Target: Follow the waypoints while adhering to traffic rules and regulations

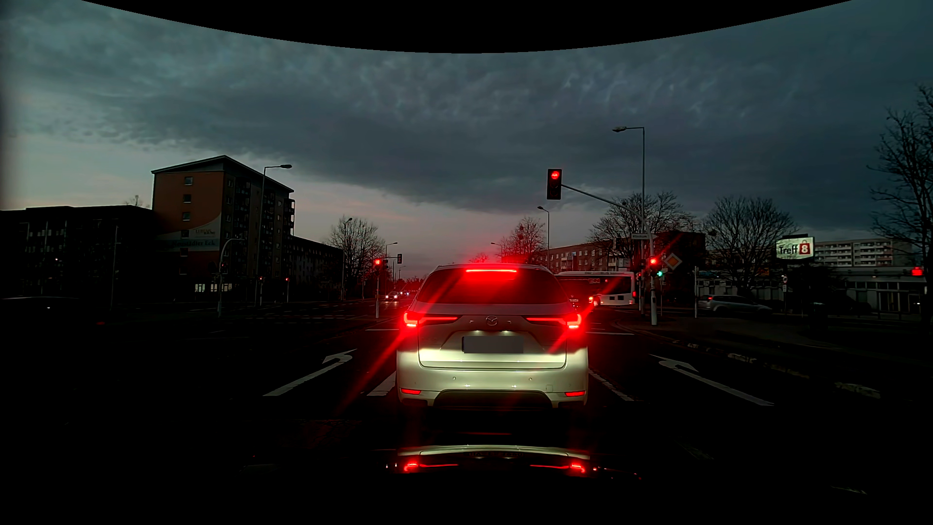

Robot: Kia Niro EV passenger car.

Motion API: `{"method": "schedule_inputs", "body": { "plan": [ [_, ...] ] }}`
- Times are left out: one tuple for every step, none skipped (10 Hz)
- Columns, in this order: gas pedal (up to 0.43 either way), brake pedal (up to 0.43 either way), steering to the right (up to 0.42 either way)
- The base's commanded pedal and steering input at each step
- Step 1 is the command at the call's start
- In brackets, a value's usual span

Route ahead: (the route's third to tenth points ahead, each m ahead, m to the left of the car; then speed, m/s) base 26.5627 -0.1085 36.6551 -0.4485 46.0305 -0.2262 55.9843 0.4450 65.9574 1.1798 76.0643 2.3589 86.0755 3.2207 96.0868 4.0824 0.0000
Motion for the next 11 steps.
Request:
{"method": "schedule_inputs", "body": {
  "plan": [
    [0.0, 0.335, -0.01],
    [0.0, 0.335, -0.01],
    [0.0, 0.341, -0.01],
    [0.0, 0.341, -0.01],
    [0.0, 0.341, -0.01],
    [0.0, 0.341, -0.01],
    [0.0, 0.341, -0.01],
    [0.0, 0.341, -0.01],
    [0.0, 0.341, -0.01],
    [0.0, 0.341, -0.01],
    [0.0, 0.341, -0.01]
  ]
}}
